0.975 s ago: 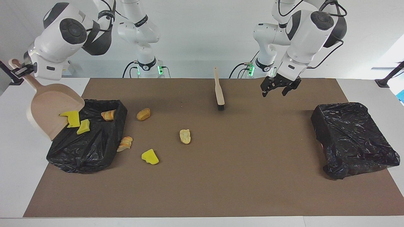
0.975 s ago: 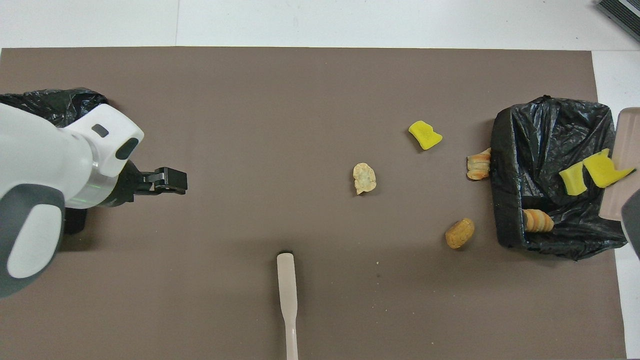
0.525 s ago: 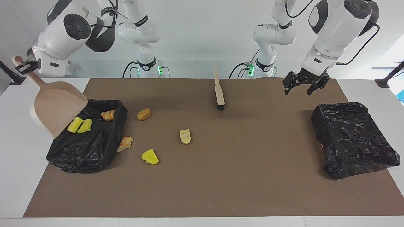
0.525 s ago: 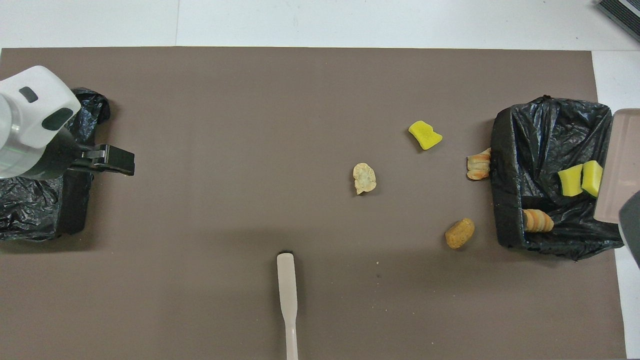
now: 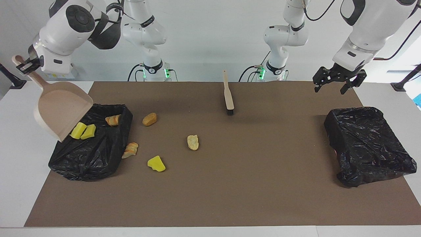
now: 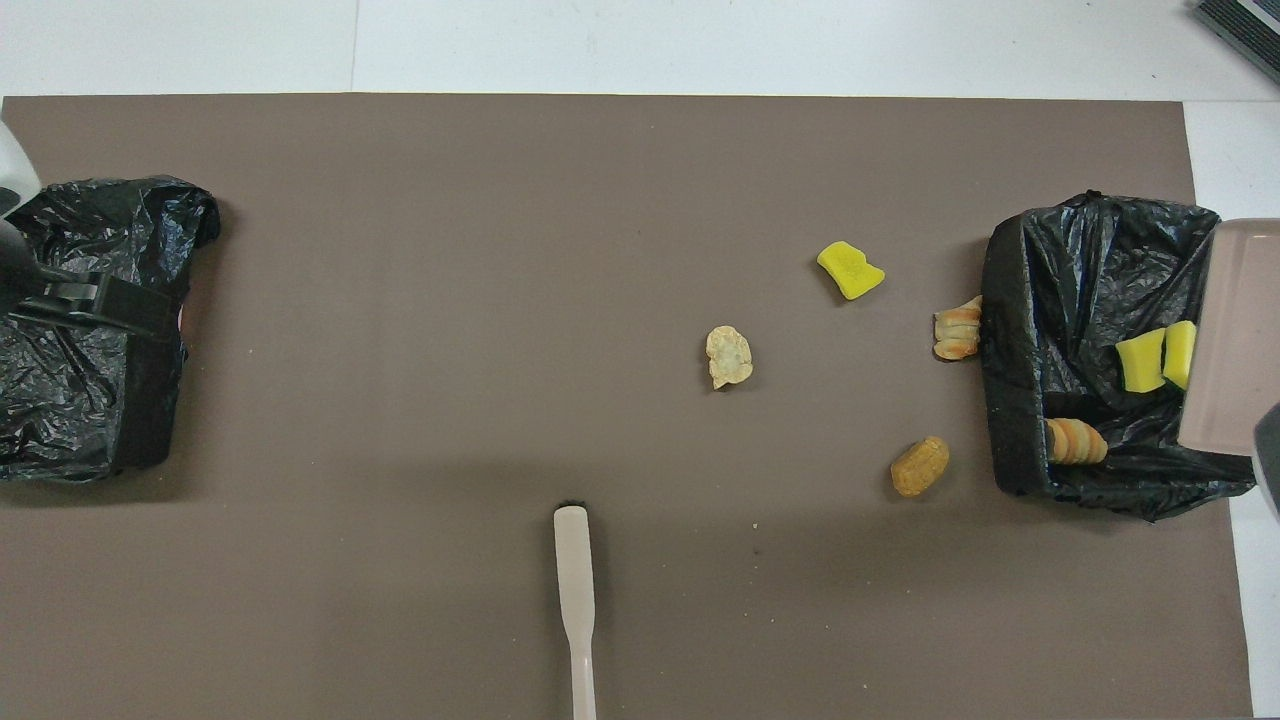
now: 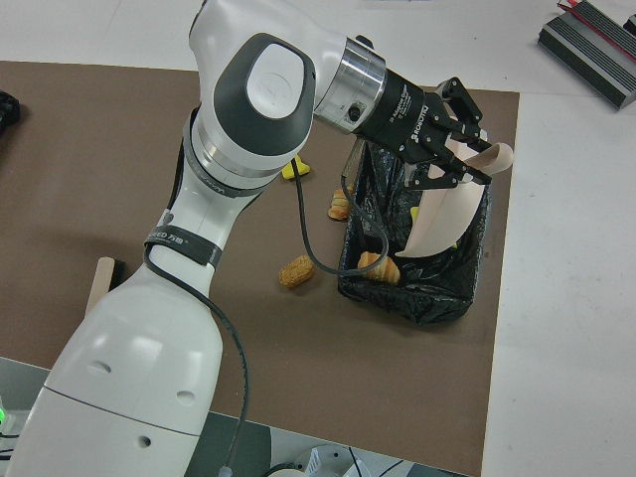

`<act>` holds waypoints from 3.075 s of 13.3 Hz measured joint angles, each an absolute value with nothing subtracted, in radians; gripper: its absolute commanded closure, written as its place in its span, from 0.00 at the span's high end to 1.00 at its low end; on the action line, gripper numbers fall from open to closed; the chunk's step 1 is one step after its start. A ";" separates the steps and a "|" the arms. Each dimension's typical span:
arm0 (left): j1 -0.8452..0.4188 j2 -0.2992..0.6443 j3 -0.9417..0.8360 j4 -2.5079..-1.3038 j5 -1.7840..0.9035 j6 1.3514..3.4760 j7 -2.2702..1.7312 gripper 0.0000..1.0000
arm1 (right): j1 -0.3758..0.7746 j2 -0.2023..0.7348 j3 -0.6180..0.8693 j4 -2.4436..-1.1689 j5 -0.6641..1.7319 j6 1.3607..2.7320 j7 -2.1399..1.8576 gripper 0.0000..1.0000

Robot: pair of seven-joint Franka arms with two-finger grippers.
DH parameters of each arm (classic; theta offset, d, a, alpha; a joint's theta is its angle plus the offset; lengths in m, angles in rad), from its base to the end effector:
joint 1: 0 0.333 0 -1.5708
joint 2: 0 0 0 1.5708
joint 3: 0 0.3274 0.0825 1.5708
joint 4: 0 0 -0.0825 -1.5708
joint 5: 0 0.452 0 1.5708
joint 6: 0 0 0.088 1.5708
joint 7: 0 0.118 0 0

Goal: Sweep and dump trash in bin
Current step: 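Return the empty dustpan to the table center with the right gripper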

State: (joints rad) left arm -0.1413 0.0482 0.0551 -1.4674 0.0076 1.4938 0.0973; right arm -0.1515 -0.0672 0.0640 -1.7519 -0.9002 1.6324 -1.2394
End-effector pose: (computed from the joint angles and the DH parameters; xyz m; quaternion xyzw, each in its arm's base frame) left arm 0.6280 -0.0542 0.6435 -0.9957 0.0914 0.0109 0.0051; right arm 0.5954 -0.1395 0.6159 0.7334 0.5216 -0.2868 0.3284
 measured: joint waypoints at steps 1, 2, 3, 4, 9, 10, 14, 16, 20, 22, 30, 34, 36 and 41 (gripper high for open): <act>-0.140 0.048 0.053 -1.467 0.008 1.489 0.099 1.00 | -0.153 -0.068 0.060 -1.752 -0.847 1.632 -1.241 0.00; -0.140 0.048 0.049 -1.469 0.008 1.483 0.099 1.00 | -0.155 -0.068 0.055 -1.752 -0.785 1.632 -1.241 0.00; -0.140 0.047 0.047 -1.475 0.008 1.476 0.099 1.00 | -0.156 -0.068 0.053 -1.752 -0.727 1.632 -1.241 0.00; -0.140 0.040 0.045 -1.492 0.008 1.474 0.099 1.00 | -0.157 -0.068 0.052 -1.752 -0.664 1.632 -1.241 0.00; -0.140 0.007 0.045 -1.537 0.008 1.475 0.099 1.00 | -0.132 -0.072 0.079 -1.752 -0.357 1.576 -1.003 0.00; -0.140 0.004 0.045 -1.537 0.008 1.475 0.099 1.00 | -0.104 -0.073 0.092 -1.752 -0.313 1.560 -0.903 0.00; -0.140 -0.009 0.045 -1.537 0.008 1.475 0.099 1.00 | 0.026 -0.068 0.107 -1.757 -0.132 1.558 -0.459 0.00; -0.140 -0.015 0.046 -1.537 0.008 1.475 0.099 1.00 | 0.072 -0.055 0.108 -1.758 -0.064 1.601 -0.279 0.00; -0.140 -0.016 0.046 -1.537 0.008 1.475 0.099 1.00 | 0.164 0.002 0.107 -1.759 0.024 1.685 -0.012 0.00; -0.140 -0.016 0.046 -1.538 0.008 1.475 0.099 1.00 | 0.241 0.047 0.107 -1.760 0.031 1.750 0.103 0.00; -0.140 -0.016 0.046 -1.538 0.008 1.475 0.099 1.00 | 0.499 0.273 0.107 -1.647 0.032 1.934 0.534 0.00; -0.140 -0.016 0.046 -1.538 0.008 1.475 0.099 1.00 | 0.588 0.447 0.103 -1.523 0.027 2.029 0.695 0.00; -0.140 -0.016 0.046 -1.538 0.008 1.475 0.099 1.00 | 0.599 0.522 0.099 -1.479 0.013 2.069 0.703 0.00; -0.139 -0.016 0.049 -1.538 0.009 1.475 0.099 1.00 | 0.586 0.549 0.090 -1.463 0.008 2.110 0.703 1.00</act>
